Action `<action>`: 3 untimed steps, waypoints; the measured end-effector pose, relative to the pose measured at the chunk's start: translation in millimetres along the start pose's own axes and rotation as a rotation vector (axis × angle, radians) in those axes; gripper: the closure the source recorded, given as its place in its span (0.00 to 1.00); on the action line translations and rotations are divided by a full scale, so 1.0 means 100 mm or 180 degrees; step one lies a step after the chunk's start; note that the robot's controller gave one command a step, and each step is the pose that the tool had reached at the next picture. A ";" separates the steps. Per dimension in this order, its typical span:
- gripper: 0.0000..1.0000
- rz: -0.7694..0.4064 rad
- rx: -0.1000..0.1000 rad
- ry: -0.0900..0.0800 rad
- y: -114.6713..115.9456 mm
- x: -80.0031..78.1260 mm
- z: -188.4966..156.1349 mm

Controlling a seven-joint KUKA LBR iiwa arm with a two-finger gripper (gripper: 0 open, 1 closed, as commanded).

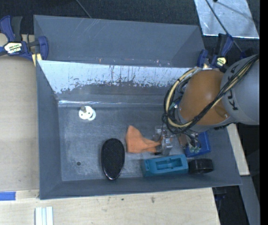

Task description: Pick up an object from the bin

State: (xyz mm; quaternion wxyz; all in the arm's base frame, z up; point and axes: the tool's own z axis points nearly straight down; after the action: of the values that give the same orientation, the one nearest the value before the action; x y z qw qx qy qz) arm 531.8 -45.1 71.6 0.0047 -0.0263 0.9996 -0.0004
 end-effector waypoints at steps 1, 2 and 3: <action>1.00 -0.0001 0.0000 0.0000 0.00 0.00 0.00; 1.00 -0.0025 -0.0001 0.0020 -0.33 0.09 -1.13; 1.00 -0.0025 -0.0001 0.0020 -0.33 0.09 -1.13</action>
Offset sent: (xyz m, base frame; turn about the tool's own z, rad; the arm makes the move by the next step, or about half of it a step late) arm -0.0096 -0.0330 0.1126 -0.0095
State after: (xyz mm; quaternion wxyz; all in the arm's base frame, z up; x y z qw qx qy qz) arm 523.0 -78.7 184.5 0.0016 -0.0302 0.9995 -0.0003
